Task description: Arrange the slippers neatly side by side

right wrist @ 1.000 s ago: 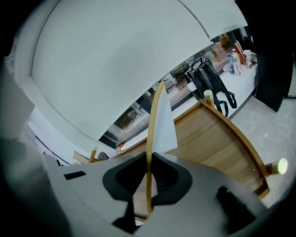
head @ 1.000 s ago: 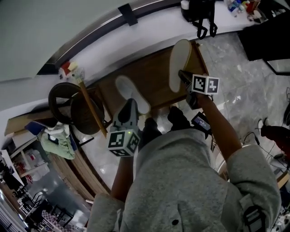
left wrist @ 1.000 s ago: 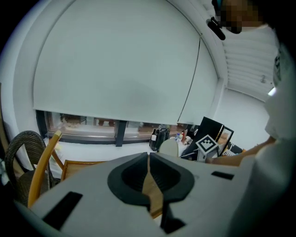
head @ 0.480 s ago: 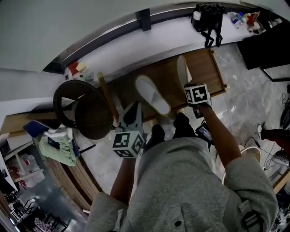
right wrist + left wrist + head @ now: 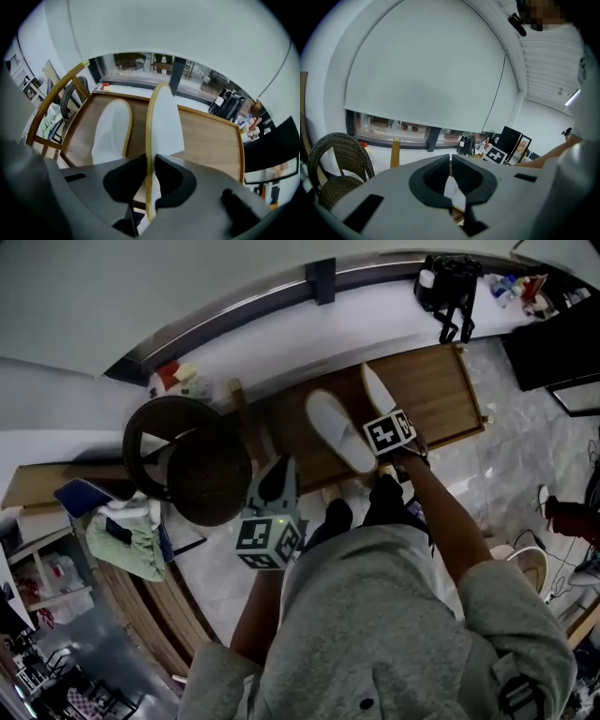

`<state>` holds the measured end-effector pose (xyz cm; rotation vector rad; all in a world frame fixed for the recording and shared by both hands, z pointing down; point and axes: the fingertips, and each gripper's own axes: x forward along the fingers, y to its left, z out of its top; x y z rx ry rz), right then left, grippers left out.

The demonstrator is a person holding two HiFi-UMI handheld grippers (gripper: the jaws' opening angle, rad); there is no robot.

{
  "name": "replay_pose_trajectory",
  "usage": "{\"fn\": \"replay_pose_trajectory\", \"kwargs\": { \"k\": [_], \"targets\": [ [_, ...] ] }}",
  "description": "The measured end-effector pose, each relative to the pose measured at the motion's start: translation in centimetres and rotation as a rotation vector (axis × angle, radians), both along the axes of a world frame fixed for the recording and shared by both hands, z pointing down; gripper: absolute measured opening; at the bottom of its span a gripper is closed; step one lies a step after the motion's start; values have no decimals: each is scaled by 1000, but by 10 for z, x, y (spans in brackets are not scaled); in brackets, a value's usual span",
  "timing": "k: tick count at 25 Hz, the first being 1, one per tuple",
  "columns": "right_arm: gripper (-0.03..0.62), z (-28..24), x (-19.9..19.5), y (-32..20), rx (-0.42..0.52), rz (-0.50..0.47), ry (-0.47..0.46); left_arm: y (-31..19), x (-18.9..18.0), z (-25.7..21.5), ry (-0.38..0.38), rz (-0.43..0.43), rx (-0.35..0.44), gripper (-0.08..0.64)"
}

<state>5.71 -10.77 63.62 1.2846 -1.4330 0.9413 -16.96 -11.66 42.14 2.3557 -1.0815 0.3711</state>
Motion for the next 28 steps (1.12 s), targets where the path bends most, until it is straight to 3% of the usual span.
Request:
{"fn": "replay_pose_trajectory", "kwargs": {
  "k": [3,5,8,11,14,17,24,28],
  "targets": [
    [61,9,-16,3,-11,-72,62,3,-11,1,-2,-8,-4,26],
    [82,16,-28,5,-20,-65,39,3,-17,0,-3,-12,-2,26],
    [101,26,-40,4,-20,11,-61,2,-26,1,-7,-22,-3,26],
    [113,27,-32,2,-5,98,-102,4,-36,1,-13,-31,-8,26],
    [127,32,-36,-5,33,196,-244,5,-45,2,-22,-40,-8,26],
    [138,25,-37,-15,96,252,-348,4,-49,4,-26,-45,-8,26],
    [138,-25,-31,-21,278,272,-491,3,-38,3,3,-14,-1,26],
    [105,-95,-34,-18,452,172,-559,1,-28,-3,32,17,23,26]
  ]
}}
